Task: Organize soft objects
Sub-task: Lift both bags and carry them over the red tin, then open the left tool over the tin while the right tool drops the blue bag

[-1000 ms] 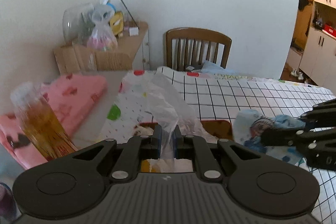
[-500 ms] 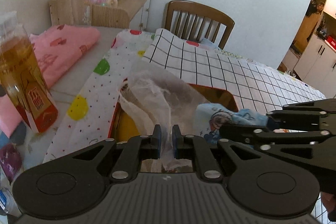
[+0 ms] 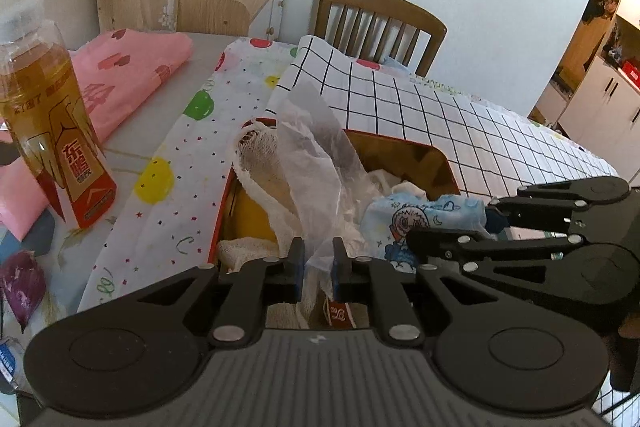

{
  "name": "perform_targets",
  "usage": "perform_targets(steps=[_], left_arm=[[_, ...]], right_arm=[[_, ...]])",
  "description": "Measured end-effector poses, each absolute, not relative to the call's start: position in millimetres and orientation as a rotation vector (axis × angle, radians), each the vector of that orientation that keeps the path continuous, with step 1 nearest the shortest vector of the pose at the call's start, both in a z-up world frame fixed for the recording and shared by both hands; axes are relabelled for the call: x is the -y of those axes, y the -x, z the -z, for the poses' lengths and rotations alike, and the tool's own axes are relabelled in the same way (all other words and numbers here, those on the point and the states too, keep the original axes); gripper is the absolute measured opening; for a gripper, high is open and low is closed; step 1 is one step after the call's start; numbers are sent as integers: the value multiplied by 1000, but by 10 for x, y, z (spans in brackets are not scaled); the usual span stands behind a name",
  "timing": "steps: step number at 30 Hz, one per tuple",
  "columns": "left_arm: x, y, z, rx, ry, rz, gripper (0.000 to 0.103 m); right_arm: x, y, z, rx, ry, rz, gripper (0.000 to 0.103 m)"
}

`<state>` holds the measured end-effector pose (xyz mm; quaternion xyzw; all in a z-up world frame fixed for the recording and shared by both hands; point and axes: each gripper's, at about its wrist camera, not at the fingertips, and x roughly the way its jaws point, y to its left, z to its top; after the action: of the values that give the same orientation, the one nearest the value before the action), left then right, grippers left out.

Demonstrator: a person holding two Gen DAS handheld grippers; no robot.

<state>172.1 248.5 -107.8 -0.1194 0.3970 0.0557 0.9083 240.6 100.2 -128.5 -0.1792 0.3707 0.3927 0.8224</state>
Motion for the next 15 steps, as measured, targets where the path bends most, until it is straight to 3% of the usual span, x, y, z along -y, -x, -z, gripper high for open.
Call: perform_targets(steps=[9,11,13,15], left_arm=[[-2430,-1518,959,-801,221,-116,17],[-2431,-1463,939,-793,221,-121,32],[-2442,-1413,922,-785,219,-148,78],[-2454,-1346,907,-769,225,-156,81]], right_arm=[[-990,-2379,1276,-782,408,-841,34],[-973,-2366,1253,-772,406,-841,42],[-951,-2347,1225,-761,401,-849,51],[-936,-2327,1196,-747,401,-848,55]])
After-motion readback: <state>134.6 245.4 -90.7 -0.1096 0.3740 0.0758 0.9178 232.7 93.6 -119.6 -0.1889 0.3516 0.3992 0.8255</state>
